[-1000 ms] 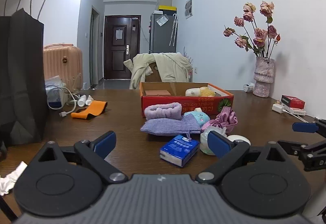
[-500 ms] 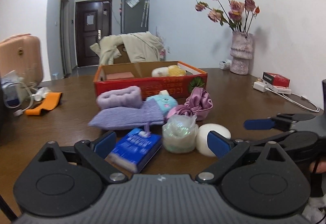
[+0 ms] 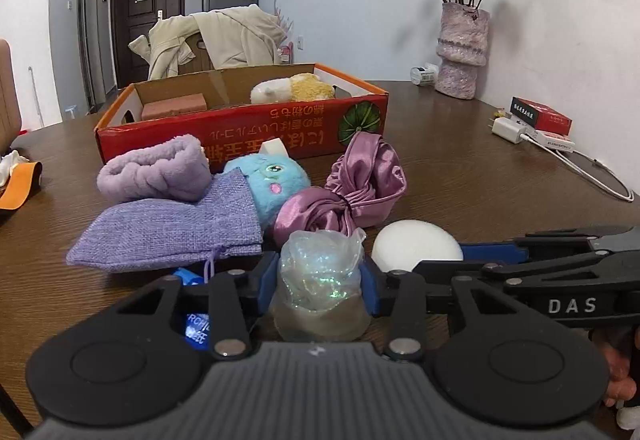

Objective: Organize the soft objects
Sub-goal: 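Grasp the clear plastic bag with the left tool while the right tool grasps the white round sponge, then carry both items into the box and open both tools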

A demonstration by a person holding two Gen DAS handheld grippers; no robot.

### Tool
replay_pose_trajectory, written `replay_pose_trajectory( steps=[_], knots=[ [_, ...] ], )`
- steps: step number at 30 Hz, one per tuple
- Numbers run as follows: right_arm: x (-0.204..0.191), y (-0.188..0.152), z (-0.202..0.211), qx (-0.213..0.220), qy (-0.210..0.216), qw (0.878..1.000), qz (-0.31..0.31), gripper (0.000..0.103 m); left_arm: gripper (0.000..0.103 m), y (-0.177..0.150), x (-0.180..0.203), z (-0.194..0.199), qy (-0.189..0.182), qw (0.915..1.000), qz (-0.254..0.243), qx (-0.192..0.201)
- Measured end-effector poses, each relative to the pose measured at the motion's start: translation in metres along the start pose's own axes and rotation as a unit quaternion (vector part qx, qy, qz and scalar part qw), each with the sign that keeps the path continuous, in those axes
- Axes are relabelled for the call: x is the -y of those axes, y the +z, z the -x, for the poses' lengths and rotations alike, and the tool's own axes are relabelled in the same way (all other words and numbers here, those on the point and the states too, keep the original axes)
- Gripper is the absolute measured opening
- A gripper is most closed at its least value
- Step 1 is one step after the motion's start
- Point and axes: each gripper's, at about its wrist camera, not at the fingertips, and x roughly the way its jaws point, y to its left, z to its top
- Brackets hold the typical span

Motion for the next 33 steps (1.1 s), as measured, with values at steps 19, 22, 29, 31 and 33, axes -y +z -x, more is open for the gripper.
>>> replay_pose_trajectory(
  steps=[19, 22, 29, 31, 33],
  knots=[
    [-0.039, 0.000, 0.024, 0.019, 0.000, 0.999, 0.036, 0.038, 0.035, -0.009, -0.024, 0.084, 0.003, 0.9971, 0.043, 0.062],
    [-0.044, 0.008, 0.025, 0.025, -0.002, 0.999, 0.043, 0.038, 0.035, -0.004, -0.031, 0.092, 0.006, 0.9957, 0.051, 0.078],
    [-0.040, 0.067, 0.024, 0.052, 0.015, 0.998, 0.041, 0.038, 0.035, 0.040, -0.071, 0.092, 0.005, 0.9912, 0.063, 0.117],
    [-0.038, 0.094, 0.019, 0.064, 0.018, 0.997, 0.049, 0.038, 0.035, 0.061, -0.086, 0.086, 0.013, 0.9899, 0.064, 0.126],
    [-0.035, 0.130, 0.005, 0.069, 0.027, 0.995, 0.061, 0.038, 0.035, 0.086, -0.103, 0.072, 0.013, 0.9893, 0.059, 0.133]
  ],
)
